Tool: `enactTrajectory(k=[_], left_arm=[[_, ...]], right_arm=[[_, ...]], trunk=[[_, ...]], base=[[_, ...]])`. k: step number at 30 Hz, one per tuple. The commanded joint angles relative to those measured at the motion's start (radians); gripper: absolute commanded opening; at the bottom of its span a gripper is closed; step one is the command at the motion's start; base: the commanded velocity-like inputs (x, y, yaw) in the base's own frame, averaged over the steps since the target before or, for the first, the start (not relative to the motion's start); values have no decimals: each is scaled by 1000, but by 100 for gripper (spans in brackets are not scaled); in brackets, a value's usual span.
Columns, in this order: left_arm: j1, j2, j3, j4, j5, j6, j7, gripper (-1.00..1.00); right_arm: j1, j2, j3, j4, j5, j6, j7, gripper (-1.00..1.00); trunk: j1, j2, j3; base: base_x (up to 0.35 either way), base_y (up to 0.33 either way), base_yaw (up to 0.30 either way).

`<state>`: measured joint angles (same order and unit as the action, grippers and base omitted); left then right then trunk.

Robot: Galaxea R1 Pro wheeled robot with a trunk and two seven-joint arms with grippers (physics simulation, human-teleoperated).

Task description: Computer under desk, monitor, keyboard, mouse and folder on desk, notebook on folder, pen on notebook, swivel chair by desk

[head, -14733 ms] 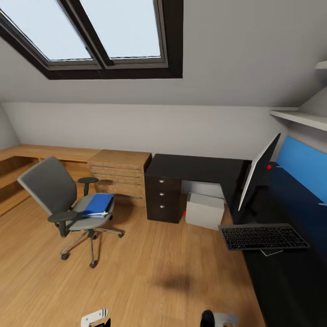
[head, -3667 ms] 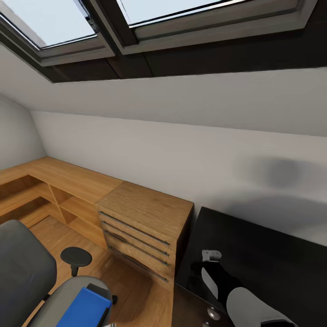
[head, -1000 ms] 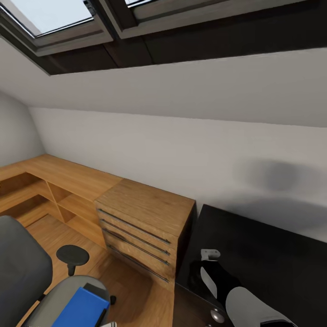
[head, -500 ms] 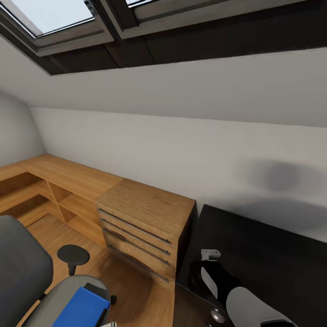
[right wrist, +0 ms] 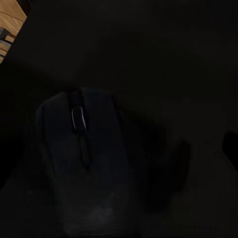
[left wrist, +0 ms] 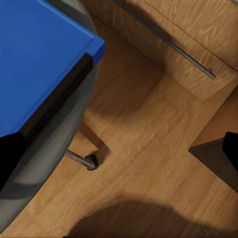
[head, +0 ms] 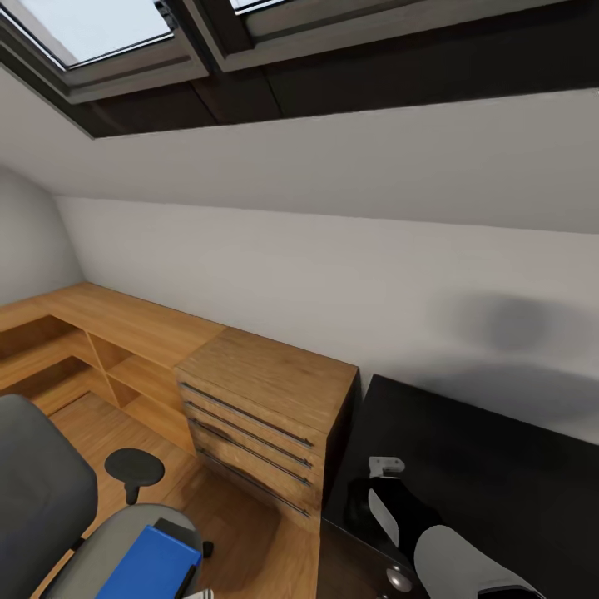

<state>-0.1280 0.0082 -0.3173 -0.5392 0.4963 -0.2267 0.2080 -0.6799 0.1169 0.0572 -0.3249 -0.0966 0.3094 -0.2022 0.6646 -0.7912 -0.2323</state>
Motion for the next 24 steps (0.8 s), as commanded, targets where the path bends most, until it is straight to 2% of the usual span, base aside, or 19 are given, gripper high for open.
enactTrajectory(k=[1,18,24], left_arm=[[-1,1,-8,0,7,-5,8,100],[-1,1,-8,0,7,-5,8,100],[-1,1,-8,0,7,-5,8,100]], right_arm=[[0,0,5,-2,-10,5,-6,100],[0,0,7,-8,-10,1,-5,100],[2,-1,6,-67,-8,-4,-9,100]], trunk=[[-4,6,2],[-69,125,55],[-92,167,74]], base=[[0,0,0],[0,0,0],[0,0,0]])
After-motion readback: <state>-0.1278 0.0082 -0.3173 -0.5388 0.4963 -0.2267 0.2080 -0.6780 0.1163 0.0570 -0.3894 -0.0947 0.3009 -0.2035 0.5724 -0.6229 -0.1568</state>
